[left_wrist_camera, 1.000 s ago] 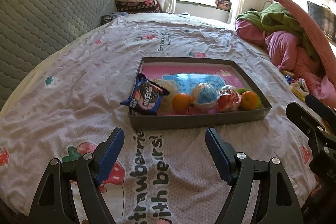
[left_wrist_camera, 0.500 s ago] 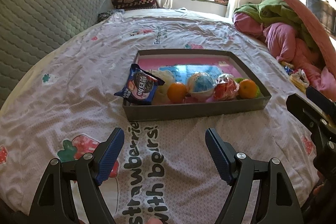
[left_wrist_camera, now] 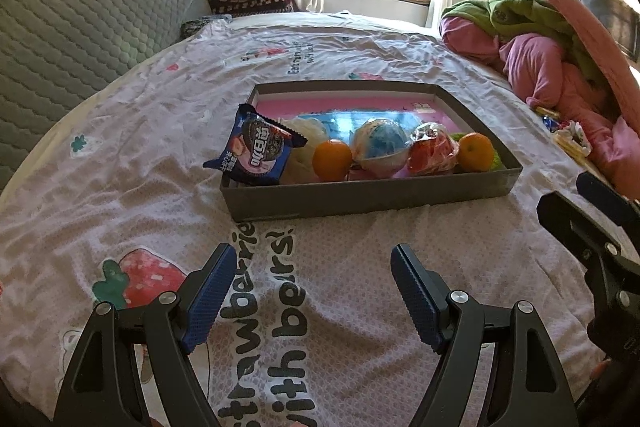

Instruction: Organize objects

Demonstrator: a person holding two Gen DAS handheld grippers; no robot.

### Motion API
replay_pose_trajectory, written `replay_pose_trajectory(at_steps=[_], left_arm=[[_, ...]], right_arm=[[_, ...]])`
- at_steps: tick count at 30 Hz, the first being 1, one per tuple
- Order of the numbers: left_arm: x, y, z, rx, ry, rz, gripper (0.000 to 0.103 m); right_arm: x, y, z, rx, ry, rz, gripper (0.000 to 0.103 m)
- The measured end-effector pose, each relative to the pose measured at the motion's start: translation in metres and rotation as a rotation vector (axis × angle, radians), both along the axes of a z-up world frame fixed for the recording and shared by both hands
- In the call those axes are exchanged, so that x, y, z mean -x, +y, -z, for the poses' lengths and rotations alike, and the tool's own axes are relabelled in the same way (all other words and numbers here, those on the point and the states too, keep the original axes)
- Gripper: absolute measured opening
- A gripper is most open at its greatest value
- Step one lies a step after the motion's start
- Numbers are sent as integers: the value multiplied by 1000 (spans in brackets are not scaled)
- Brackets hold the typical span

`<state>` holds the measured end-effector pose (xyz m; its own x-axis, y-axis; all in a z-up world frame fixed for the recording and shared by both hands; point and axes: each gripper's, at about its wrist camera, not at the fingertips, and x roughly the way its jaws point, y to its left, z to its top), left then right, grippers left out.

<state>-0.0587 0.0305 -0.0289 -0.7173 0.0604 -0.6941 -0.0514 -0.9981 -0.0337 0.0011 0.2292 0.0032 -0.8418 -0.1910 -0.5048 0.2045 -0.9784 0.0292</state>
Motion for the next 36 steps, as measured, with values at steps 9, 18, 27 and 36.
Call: replay_pose_trajectory(at_steps=[9, 18, 27, 36], left_arm=[[4, -1, 15, -3, -18, -2, 80], [7, -6, 24, -10, -26, -9, 80], [9, -10, 33, -8, -43, -21, 80], [10, -9, 35, -6, -45, -14, 80]], right_arm=[[5, 6, 18, 27, -46, 20, 78], [8, 7, 29, 26, -70, 21, 78], [8, 2, 34, 19, -82, 10, 78], [11, 2, 40, 18, -95, 11, 78]])
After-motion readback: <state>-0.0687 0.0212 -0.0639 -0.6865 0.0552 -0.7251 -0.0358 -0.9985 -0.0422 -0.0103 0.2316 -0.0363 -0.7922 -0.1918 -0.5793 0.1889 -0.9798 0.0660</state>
